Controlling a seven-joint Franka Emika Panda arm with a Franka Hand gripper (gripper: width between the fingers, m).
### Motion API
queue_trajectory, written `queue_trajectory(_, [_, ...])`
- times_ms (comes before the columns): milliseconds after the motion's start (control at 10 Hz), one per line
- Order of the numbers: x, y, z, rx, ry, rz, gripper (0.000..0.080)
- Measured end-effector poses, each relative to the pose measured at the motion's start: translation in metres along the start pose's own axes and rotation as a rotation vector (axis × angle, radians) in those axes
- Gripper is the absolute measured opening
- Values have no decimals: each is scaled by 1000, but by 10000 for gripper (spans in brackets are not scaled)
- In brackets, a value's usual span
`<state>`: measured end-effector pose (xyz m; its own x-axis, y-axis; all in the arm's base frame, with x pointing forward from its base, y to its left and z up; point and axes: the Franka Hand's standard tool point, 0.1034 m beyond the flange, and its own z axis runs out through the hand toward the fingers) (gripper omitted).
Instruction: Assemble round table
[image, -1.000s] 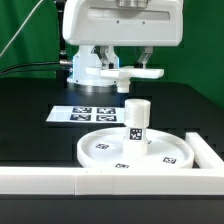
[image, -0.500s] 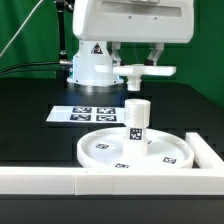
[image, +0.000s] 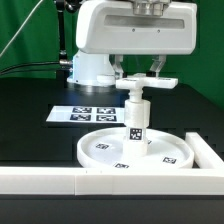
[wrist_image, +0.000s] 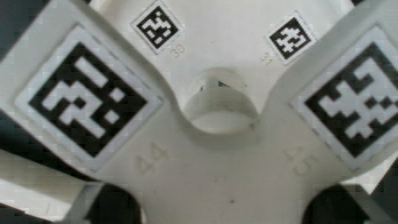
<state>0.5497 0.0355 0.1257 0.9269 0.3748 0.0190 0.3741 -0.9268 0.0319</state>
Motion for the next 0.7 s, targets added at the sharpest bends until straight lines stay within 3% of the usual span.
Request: queue_trajectory(700, [-3,1,14,4,-21,-53,442])
